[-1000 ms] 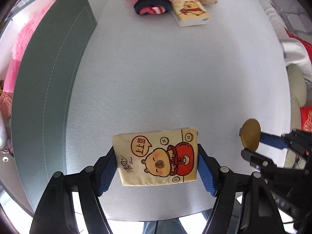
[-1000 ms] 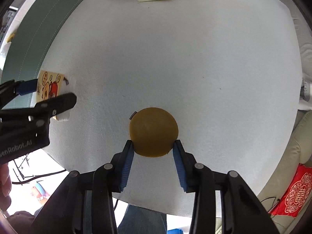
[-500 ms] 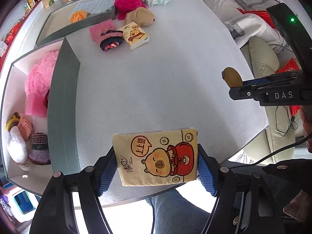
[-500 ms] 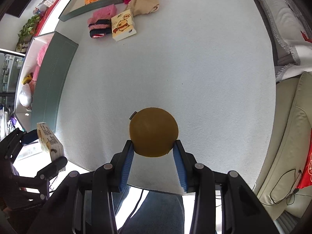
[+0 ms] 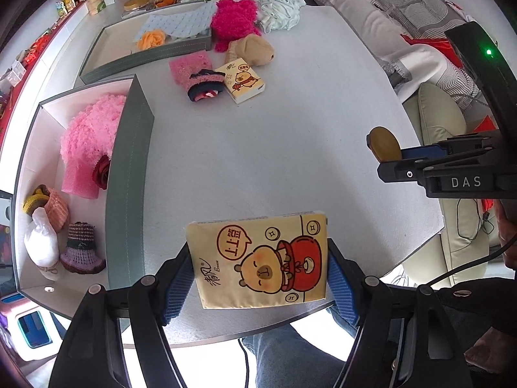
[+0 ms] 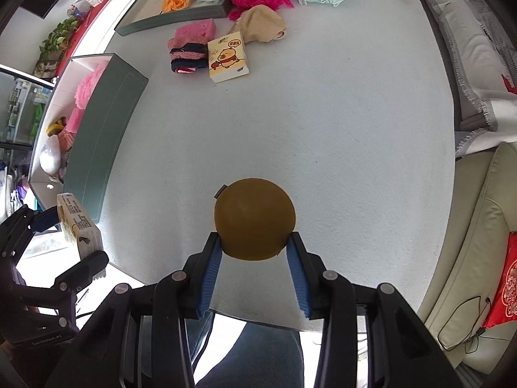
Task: Organize soft objects
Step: 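Lift and carry the tissue pack and mustard pad over the white box with both tools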
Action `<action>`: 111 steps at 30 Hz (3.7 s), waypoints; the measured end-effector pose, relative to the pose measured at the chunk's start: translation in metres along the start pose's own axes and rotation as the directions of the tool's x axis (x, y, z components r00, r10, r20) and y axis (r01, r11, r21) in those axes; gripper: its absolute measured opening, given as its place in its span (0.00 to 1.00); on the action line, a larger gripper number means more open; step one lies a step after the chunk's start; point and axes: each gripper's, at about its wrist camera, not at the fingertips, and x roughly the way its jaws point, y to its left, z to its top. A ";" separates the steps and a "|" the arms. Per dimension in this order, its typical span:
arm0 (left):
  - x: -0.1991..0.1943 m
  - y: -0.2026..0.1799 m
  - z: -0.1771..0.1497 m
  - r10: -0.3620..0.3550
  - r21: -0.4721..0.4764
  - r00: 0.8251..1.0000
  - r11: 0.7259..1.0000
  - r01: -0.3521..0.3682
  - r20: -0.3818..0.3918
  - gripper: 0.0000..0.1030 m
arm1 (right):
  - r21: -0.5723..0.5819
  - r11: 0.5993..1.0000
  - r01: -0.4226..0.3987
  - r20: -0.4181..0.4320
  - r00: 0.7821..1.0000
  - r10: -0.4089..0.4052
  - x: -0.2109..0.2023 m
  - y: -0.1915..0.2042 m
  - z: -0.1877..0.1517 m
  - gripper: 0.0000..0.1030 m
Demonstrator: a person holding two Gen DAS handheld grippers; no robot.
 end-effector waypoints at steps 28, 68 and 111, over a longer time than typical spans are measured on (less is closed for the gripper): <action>-0.004 0.006 -0.010 -0.009 -0.030 1.000 0.999 0.009 -0.001 0.73 | -0.015 1.000 0.009 -0.013 1.000 -0.009 0.004 0.004 -0.004 0.43; -0.066 0.102 -0.038 0.089 -0.332 0.972 0.943 -0.012 0.216 0.73 | -0.249 0.965 0.087 0.079 0.994 -0.069 -0.033 0.101 0.037 0.43; -0.041 0.215 -0.057 0.228 -0.602 0.967 0.790 -0.112 0.119 0.73 | -0.534 0.845 -0.005 -0.001 1.000 0.005 0.012 0.299 0.112 0.44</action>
